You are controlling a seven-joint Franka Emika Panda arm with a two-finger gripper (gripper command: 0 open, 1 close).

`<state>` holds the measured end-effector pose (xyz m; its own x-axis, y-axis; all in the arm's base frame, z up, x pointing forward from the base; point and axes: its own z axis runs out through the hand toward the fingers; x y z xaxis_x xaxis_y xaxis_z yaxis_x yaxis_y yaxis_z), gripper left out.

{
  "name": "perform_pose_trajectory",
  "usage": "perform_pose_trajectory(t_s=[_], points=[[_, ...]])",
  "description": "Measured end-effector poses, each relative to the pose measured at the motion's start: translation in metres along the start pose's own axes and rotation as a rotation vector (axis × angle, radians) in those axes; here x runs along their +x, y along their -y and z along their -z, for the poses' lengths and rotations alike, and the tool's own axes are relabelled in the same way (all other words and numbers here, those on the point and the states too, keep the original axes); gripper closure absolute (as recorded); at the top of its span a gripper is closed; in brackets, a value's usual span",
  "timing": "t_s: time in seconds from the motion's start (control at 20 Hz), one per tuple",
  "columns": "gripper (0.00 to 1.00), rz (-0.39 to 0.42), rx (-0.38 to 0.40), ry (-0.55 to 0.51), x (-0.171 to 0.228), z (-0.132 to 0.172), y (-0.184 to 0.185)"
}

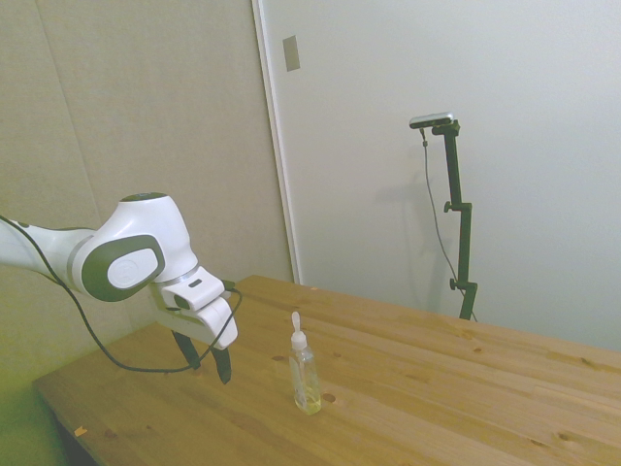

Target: Knock down the sanitizer

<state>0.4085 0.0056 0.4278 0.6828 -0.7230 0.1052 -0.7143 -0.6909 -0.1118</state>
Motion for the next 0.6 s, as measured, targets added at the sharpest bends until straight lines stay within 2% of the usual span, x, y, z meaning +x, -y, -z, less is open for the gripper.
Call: perform_pose_trajectory(t_s=[0.15, 0.2, 0.6], points=[[0.0, -0.009, -0.012, 0.007, 0.0, -0.002, -0.001], [1.0, -0.023, -0.017, 0.005, 0.002, -0.003, -0.003], [1.0, -0.103, -0.019, -0.02, 0.037, 0.004, -0.021]])
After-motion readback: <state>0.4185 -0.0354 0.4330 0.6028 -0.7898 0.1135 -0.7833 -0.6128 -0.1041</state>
